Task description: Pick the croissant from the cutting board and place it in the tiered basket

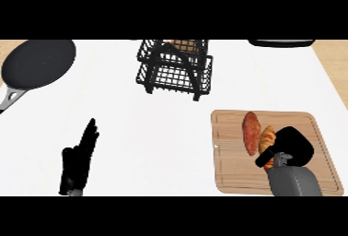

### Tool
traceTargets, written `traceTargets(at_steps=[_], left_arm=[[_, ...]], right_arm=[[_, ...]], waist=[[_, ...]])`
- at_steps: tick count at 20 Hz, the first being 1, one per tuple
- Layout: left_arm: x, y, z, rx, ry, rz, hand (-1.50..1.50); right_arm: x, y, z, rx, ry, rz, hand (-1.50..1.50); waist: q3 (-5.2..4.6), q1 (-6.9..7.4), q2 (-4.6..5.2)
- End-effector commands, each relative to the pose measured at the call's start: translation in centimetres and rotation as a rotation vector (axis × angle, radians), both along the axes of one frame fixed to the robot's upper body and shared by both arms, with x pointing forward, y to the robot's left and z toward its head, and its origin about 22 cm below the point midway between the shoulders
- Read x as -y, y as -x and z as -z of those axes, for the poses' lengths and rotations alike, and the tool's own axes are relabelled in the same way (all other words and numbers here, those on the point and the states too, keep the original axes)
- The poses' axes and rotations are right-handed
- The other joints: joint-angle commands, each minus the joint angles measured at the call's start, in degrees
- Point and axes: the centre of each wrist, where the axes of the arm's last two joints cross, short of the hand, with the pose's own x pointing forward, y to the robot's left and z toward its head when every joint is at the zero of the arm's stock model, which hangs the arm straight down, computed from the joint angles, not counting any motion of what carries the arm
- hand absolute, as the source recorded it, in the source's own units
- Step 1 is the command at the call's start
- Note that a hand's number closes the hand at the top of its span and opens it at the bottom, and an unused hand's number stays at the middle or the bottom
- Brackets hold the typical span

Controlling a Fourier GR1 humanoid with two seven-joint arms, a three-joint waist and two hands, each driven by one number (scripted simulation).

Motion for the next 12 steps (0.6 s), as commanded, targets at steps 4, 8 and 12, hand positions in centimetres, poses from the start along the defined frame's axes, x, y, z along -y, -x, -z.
traceTargets(at_steps=[4,8,12], left_arm=[[-0.4,-0.7,0.7,-0.004,0.002,0.009,0.00],[-1.6,0.9,0.9,-0.008,-0.003,-0.004,0.00],[0.3,-1.0,0.1,0.002,-0.003,0.021,0.00]], right_arm=[[2.0,-0.2,2.4,-0.055,0.114,-0.078,1.50],[-0.2,0.0,1.7,-0.029,0.134,-0.244,1.50],[-4.3,-2.3,-1.9,0.041,0.011,-0.729,1.50]], waist=[[0.38,0.05,0.47],[0.38,0.33,0.37],[0.40,1.58,0.55]])
